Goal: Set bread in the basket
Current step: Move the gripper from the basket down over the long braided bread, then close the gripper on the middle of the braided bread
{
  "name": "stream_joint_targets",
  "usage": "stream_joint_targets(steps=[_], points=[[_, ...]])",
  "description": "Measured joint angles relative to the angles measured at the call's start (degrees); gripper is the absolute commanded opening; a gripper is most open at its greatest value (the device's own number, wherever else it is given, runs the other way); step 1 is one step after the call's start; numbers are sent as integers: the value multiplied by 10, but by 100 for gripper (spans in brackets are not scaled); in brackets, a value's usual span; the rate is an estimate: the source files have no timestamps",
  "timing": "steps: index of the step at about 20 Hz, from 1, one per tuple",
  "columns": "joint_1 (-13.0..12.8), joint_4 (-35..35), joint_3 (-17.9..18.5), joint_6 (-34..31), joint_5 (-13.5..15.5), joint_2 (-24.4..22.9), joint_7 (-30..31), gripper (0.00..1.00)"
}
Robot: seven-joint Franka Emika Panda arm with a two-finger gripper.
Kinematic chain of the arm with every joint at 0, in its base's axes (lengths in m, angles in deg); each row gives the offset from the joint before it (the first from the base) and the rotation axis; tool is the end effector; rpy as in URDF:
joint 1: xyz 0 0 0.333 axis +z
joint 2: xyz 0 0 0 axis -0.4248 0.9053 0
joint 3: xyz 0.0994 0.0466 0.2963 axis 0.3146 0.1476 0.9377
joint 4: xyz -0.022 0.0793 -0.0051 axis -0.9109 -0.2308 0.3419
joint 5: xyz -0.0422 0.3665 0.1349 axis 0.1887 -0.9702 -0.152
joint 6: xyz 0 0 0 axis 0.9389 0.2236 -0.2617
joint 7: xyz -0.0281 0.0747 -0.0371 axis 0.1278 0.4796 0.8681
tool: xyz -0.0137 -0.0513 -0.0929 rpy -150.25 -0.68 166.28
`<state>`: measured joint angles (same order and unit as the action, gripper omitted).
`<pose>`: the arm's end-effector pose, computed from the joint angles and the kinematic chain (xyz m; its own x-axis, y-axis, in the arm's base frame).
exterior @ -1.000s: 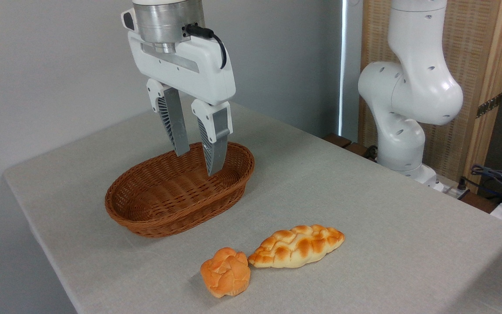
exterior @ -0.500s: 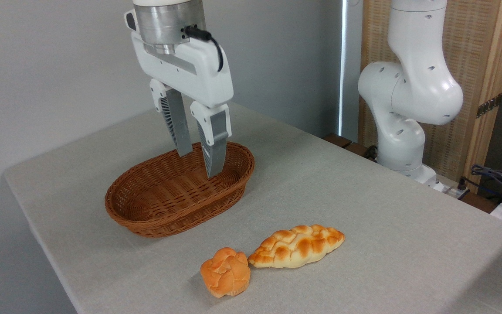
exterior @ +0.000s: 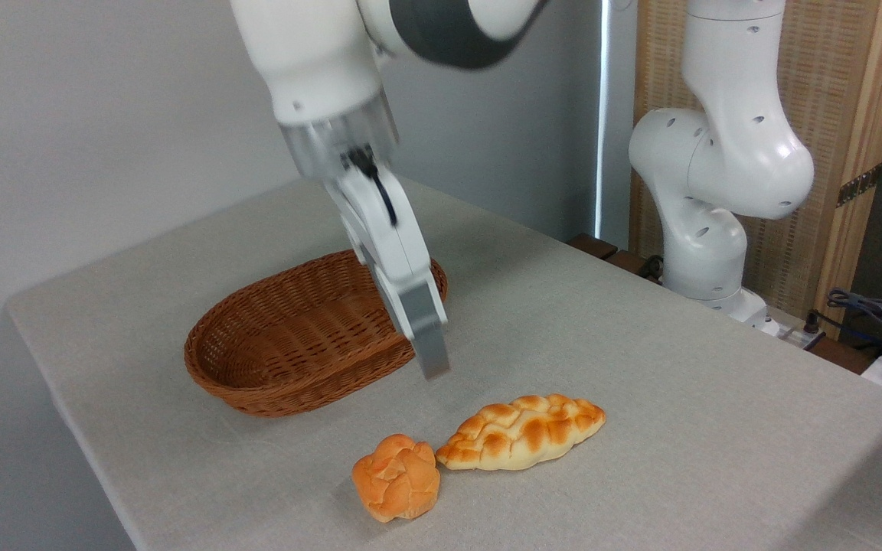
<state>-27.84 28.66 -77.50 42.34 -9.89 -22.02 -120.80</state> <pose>0.5412 0.0040 0.5232 0.4524 -0.8825 -0.1282 -0.8847 -0.4622 0.0598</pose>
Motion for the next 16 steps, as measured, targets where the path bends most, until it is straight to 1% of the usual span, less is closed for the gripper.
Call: stream_joint_targets(steps=[2,6,8,10,12,16], points=[[1,34,7,23,0,-6,-8,100],[7,135,24,82,0,-44,-19,100],[9,168,37,96,-1,-58,-45,100],[11,205,61,111,-1,-70,-100,100],[14,225,71,124,-1,-75,-128,100],[12,231,72,126,-1,-77,-131,100]])
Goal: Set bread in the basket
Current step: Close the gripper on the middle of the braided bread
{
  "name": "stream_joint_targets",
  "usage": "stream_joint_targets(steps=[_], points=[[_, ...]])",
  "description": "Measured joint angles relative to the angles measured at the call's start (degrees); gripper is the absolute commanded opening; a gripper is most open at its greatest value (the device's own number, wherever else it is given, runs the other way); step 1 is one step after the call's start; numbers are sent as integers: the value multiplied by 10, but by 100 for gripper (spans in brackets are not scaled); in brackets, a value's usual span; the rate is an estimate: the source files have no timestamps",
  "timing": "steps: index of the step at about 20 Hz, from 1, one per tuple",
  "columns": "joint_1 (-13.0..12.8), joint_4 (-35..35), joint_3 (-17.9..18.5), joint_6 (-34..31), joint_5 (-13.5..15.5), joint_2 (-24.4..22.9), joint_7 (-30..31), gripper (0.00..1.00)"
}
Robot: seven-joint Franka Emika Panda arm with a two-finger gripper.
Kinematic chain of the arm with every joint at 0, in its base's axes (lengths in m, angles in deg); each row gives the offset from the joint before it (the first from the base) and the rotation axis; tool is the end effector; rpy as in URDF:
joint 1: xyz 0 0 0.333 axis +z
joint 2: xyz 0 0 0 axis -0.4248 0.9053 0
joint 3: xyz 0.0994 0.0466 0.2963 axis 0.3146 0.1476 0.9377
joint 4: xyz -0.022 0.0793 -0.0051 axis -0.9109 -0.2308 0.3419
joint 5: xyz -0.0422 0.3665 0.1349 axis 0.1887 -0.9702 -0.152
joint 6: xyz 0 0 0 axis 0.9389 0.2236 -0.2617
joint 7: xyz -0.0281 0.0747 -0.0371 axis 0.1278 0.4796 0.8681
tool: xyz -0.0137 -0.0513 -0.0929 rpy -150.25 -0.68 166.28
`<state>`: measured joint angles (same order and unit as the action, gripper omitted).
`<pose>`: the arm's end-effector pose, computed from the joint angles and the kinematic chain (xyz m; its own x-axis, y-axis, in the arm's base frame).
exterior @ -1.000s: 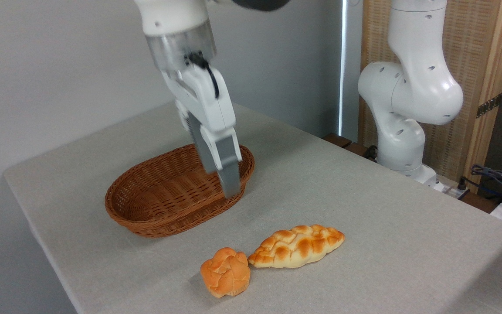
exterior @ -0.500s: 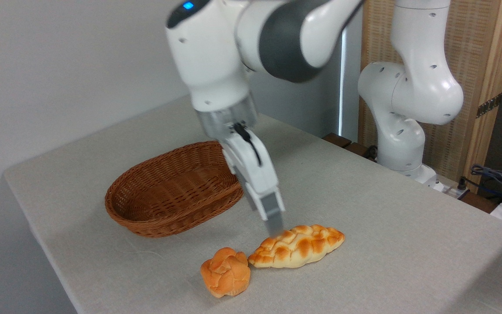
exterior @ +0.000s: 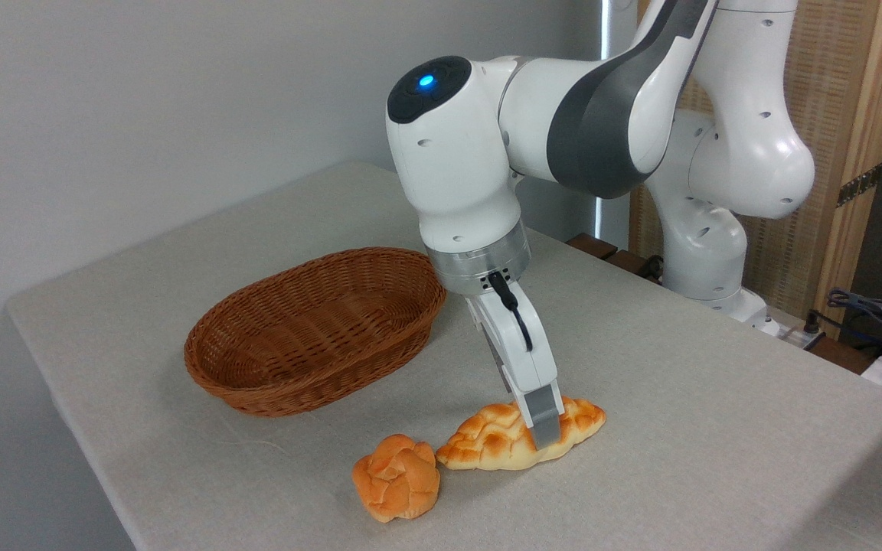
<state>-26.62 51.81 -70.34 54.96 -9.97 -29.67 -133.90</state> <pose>0.4693 0.0728 0.4207 0.3534 -0.9308 -0.0936 -0.9199 -0.3640 0.1460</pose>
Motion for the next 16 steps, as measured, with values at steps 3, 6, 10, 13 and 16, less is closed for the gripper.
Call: stream_joint_targets(steps=[3,6,10,13,16], points=[[-1,8,0,12,0,0,0,98],[-1,14,0,18,0,0,0,95],[-1,16,0,19,0,0,0,85],[-1,16,0,19,0,0,0,52],[-1,17,0,19,-1,1,-1,34]])
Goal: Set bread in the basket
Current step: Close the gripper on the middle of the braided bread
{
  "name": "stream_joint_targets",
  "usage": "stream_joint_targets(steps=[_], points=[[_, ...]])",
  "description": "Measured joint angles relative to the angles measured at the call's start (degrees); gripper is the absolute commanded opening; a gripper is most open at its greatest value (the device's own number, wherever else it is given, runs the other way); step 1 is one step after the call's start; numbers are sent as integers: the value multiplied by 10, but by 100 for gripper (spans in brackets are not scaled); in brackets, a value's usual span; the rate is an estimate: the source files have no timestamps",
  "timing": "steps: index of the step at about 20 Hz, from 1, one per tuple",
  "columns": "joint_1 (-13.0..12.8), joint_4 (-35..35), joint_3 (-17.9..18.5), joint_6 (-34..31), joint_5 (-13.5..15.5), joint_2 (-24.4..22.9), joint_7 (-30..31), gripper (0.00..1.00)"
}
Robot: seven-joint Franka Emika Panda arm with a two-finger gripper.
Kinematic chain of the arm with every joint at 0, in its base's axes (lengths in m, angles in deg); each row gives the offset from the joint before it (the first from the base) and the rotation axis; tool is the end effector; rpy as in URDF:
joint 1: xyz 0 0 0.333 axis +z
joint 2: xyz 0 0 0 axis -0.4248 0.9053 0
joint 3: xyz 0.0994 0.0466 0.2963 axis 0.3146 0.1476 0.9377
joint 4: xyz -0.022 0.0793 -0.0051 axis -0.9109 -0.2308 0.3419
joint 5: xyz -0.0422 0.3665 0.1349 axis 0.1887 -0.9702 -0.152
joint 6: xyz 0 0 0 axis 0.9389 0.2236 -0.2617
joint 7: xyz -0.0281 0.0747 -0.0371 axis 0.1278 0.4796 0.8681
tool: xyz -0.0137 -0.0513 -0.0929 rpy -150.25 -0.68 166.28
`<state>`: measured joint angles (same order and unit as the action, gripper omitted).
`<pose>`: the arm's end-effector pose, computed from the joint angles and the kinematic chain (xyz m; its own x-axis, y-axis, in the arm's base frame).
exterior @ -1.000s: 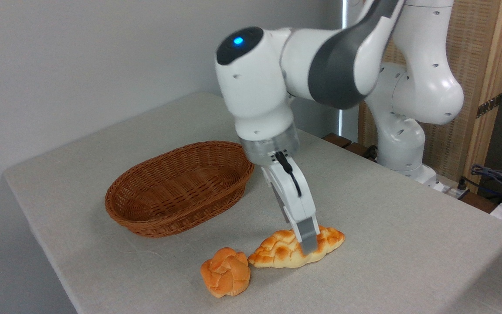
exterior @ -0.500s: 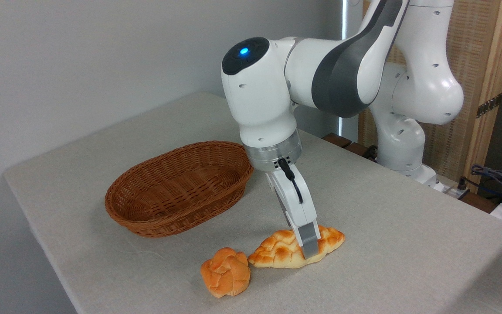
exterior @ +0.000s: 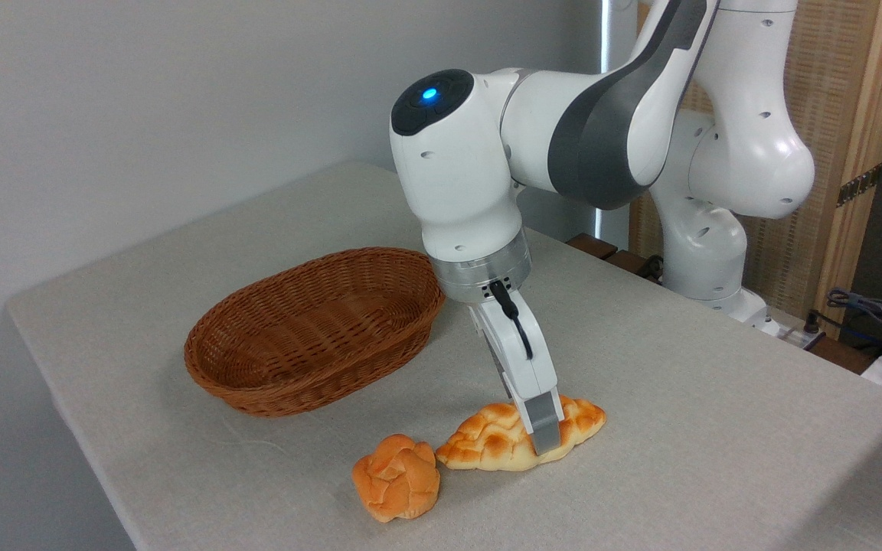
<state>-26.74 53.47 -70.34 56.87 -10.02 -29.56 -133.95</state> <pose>0.4667 0.0708 0.4093 0.3482 -0.9328 -0.0925 -0.9224 -0.3586 0.1439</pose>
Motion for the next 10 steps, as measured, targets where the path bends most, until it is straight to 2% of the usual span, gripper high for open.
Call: stream_joint_targets(steps=[5,10], points=[[0,0,0,0,0,2,0,28],[0,0,0,0,0,2,0,28]])
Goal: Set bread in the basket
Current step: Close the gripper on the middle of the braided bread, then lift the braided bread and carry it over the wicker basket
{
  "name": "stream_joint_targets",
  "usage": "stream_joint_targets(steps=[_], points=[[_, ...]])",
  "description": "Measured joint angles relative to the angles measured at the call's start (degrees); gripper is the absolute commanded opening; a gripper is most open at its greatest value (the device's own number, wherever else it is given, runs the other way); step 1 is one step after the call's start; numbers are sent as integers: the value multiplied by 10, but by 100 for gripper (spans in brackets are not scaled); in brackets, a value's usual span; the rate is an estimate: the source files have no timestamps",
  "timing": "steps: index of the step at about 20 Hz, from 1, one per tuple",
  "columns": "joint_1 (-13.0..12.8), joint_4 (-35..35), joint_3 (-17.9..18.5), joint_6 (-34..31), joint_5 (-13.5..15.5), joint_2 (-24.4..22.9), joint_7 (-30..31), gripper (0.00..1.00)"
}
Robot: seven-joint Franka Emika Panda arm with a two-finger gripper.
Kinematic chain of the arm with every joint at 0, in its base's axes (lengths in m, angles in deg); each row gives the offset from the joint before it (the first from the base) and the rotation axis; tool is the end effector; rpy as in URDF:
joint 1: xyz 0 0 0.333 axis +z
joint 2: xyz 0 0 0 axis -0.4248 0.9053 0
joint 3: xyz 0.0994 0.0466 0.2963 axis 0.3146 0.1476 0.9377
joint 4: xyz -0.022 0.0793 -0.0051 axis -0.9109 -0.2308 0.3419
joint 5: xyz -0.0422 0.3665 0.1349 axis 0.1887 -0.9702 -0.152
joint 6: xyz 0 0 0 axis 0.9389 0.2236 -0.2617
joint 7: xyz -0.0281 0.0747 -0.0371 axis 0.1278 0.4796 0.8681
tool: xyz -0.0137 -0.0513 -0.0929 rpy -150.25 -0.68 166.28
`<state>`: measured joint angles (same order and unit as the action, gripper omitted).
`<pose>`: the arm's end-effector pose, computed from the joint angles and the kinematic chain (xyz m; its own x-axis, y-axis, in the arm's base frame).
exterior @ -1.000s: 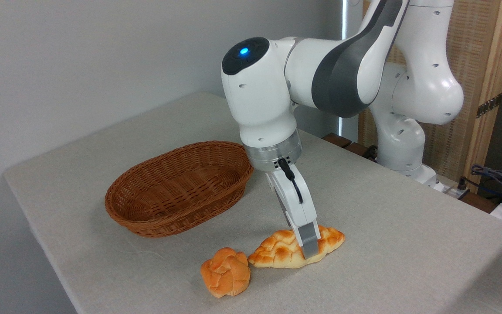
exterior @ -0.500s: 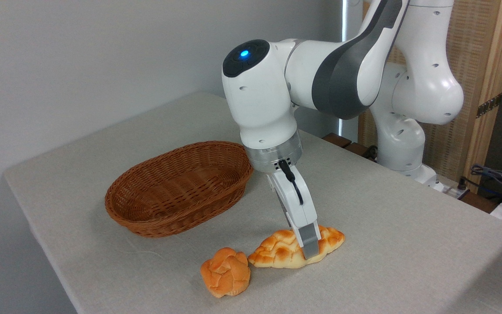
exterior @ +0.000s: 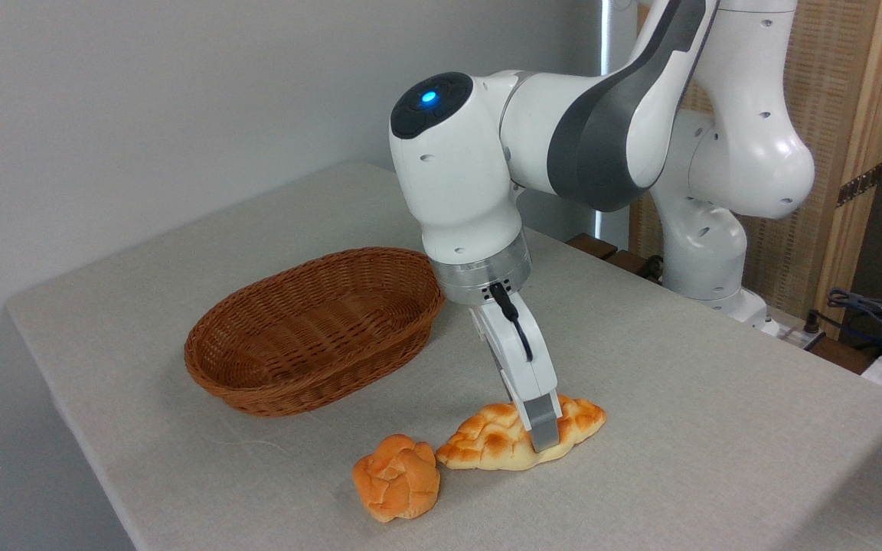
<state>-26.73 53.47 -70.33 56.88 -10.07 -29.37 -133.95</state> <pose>0.4669 0.0711 0.4078 0.3478 -0.9328 -0.0944 -0.9219 -0.3586 0.1465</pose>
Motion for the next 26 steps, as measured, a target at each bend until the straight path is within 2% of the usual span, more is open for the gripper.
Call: stream_joint_targets(steps=[5,11,14,17,19,23,24,26], points=[[0,0,0,0,0,1,0,23],[0,-2,0,-1,0,1,0,22],[-1,-35,-2,-56,13,3,0,22],[-4,-149,-6,-184,66,22,1,23],[-6,-215,-9,-232,107,41,13,24],[-8,-250,-31,-241,174,66,67,24],[-8,-256,-52,-238,191,76,101,25],[-10,-264,-99,-206,204,95,179,26]])
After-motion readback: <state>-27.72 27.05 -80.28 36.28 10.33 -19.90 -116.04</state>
